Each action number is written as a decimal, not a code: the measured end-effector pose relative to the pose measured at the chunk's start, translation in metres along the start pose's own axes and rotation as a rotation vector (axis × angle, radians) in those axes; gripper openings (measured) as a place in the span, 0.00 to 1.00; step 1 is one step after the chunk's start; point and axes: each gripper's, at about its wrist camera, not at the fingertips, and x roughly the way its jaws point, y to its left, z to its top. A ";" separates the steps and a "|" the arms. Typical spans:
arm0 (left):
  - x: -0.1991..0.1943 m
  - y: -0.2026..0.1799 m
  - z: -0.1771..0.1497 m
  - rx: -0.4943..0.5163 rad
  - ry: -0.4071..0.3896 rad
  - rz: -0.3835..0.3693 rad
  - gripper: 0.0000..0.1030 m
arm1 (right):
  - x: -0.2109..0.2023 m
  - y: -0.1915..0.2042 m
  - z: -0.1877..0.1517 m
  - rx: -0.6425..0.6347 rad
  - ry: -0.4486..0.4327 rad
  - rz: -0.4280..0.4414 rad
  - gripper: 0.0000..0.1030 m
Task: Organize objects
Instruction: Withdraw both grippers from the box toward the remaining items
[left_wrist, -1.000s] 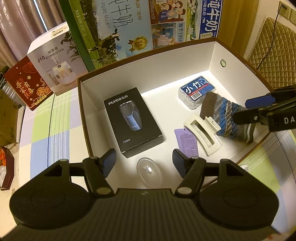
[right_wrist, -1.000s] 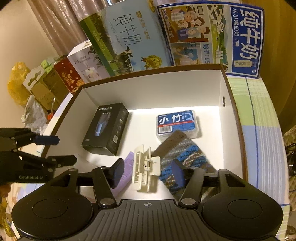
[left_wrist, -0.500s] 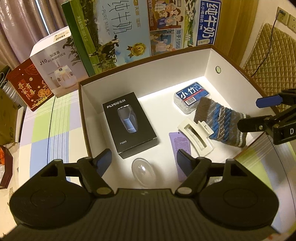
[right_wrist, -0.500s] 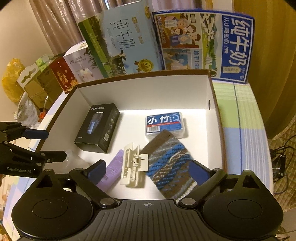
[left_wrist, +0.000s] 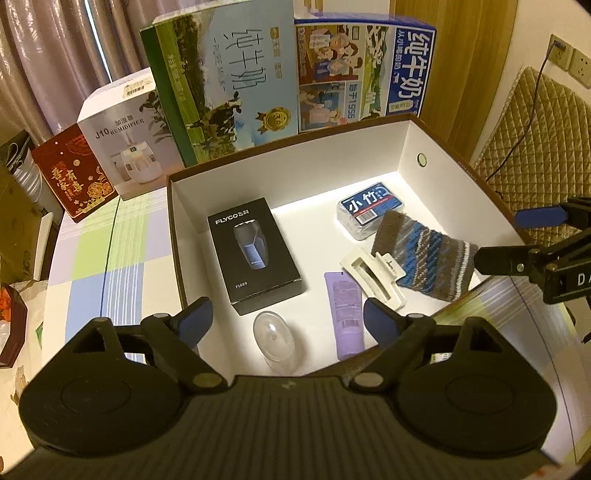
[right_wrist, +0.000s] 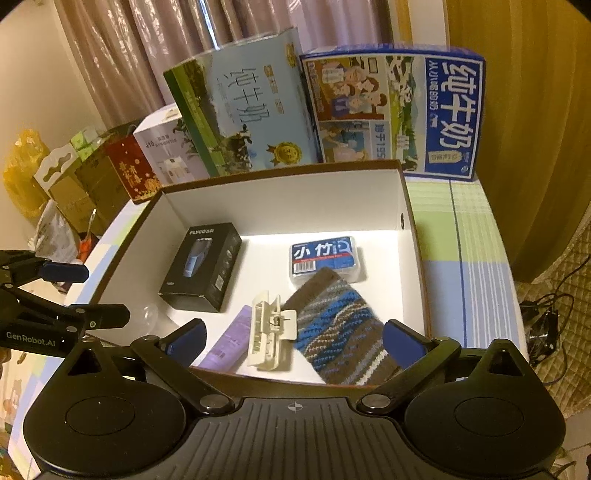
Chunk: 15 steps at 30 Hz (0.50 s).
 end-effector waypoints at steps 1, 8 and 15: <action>-0.003 -0.001 -0.001 -0.003 -0.004 0.001 0.85 | -0.004 0.001 -0.001 -0.002 -0.006 -0.001 0.96; -0.023 -0.007 -0.010 -0.016 -0.022 -0.012 0.86 | -0.024 0.009 -0.011 -0.008 -0.029 0.003 0.97; -0.045 -0.013 -0.025 -0.047 -0.048 -0.026 0.86 | -0.043 0.018 -0.023 -0.005 -0.044 0.012 0.97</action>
